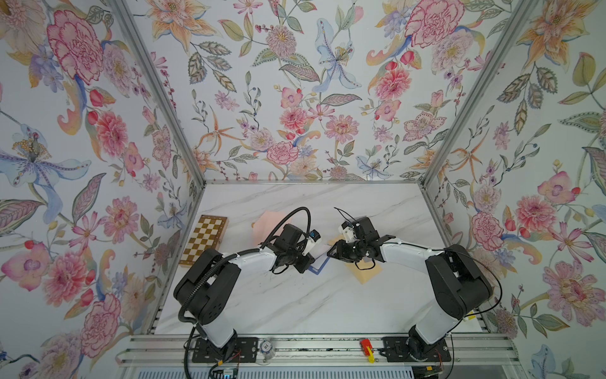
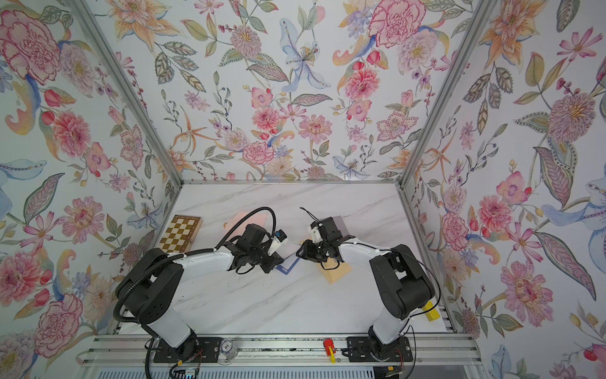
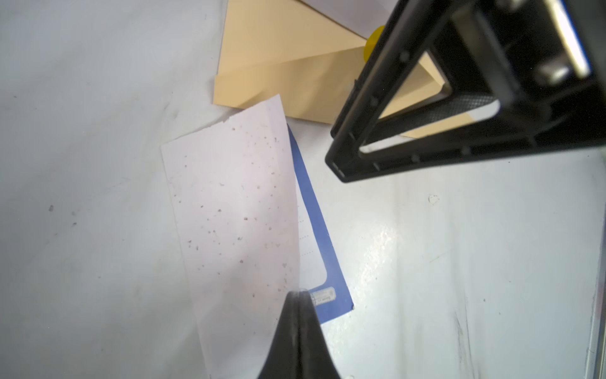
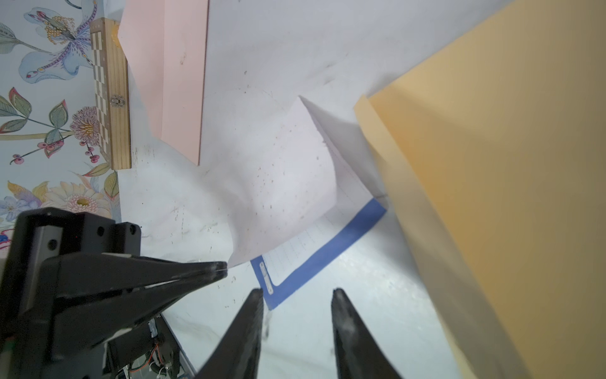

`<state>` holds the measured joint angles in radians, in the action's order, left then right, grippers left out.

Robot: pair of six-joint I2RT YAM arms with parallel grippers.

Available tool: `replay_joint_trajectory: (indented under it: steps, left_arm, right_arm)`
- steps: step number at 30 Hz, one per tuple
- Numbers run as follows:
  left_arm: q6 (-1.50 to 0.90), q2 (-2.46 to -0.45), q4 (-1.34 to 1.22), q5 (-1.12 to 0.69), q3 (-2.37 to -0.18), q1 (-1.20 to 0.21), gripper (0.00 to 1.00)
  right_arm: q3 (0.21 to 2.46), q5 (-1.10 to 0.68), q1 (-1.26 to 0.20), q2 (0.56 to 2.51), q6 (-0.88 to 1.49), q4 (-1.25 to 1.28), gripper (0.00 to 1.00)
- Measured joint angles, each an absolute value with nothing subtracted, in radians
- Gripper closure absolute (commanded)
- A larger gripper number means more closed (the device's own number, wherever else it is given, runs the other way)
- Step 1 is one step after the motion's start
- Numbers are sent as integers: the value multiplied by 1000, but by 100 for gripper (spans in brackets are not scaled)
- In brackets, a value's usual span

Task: Fold the letter paper in half and place it into the envelope
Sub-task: Fold the letter paper at the center of the board.

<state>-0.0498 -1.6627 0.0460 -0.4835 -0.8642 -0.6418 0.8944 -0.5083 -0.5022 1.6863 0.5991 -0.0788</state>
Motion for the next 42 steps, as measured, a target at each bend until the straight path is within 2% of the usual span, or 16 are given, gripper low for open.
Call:
replay_joint_trajectory:
  steps: [8,26,35,42]
  left_arm:
    - [49,-1540,54,-446,-786,-640,100]
    - [172,-1576,72,-436,-786,-635,100]
    - [282,-1606,104,-396,-787,-640,100]
    - [382,-1601,101,-389,-788,-642,100]
  right_arm:
    - [894,-573,-464,1687,584,-78,65]
    - [901,-693,-379,1687,505,-109,67]
    - [965,-780,-362,1691,450,-169,68]
    - [1072,-835,-362,1767,404,-235,70]
